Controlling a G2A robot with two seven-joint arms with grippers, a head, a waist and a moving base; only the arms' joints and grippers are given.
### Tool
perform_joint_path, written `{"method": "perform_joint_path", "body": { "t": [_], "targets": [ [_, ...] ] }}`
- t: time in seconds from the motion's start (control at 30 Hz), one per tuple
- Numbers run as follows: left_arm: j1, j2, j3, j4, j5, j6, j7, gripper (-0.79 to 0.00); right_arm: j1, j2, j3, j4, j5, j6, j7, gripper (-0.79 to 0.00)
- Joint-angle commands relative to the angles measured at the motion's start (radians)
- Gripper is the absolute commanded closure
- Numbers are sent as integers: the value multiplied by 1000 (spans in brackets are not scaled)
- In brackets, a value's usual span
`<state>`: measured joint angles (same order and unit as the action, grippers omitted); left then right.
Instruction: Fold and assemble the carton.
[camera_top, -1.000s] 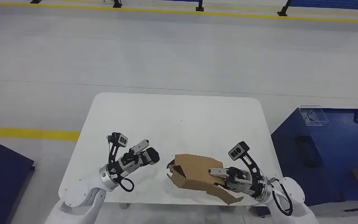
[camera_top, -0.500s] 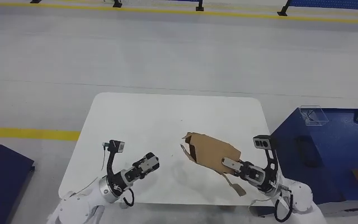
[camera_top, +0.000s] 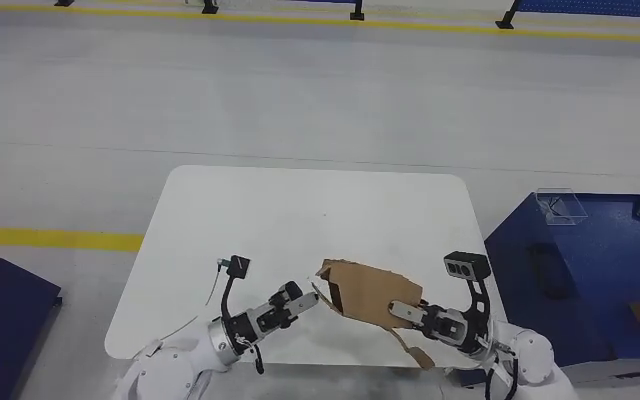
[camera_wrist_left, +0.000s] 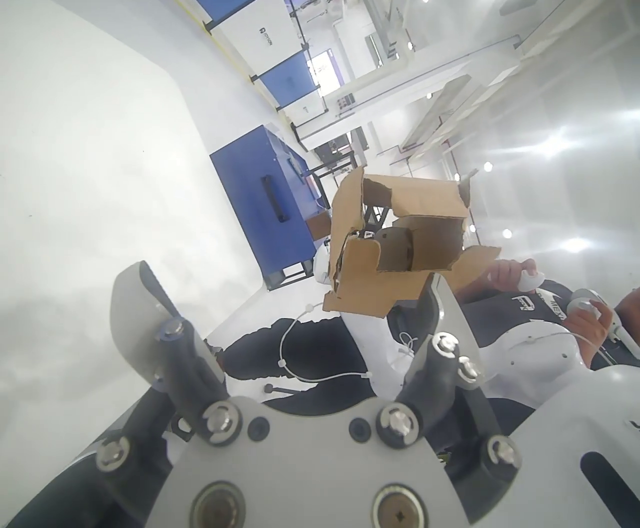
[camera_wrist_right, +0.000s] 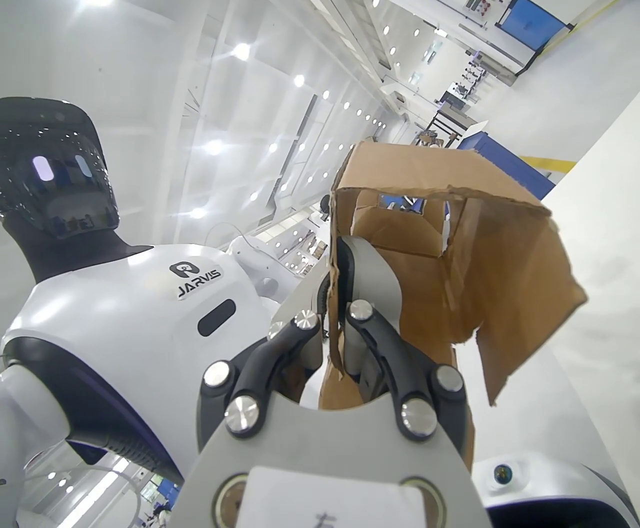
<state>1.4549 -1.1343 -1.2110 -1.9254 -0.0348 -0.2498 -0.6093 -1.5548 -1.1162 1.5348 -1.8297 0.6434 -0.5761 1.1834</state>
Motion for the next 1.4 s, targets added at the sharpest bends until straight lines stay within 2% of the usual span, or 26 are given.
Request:
{"method": "perform_joint_path", "body": {
  "t": [0.0,0.27,0.57,0.7,0.9,1.03,1.17,1.27,1.37],
  "targets": [
    [-10,-1,13,6,18,10,0,-785,-1,1,-5,0,-2,0,3,0],
    [-46,-4,54,25,72,69,-18,-785,-5,3,-27,2,-17,-2,9,0],
    [-65,-6,80,29,90,66,-35,-785,-2,6,-57,4,-33,14,6,0],
    [-70,-5,94,23,114,55,-61,-785,2,8,-78,10,-16,58,20,0],
    [-63,-2,63,16,82,15,-31,-785,16,9,-103,42,120,190,40,0],
    [-24,3,-5,0,-25,-31,0,-785,52,10,-98,91,315,370,58,0],
    [13,11,-82,-1,-182,-32,-30,-785,87,10,-91,142,459,523,78,0],
    [26,17,-113,2,-198,-17,-64,-785,99,9,-96,163,510,591,93,0],
    [30,19,-105,0,-173,-8,-79,-785,102,9,-99,169,507,607,112,0]
  ]
}}
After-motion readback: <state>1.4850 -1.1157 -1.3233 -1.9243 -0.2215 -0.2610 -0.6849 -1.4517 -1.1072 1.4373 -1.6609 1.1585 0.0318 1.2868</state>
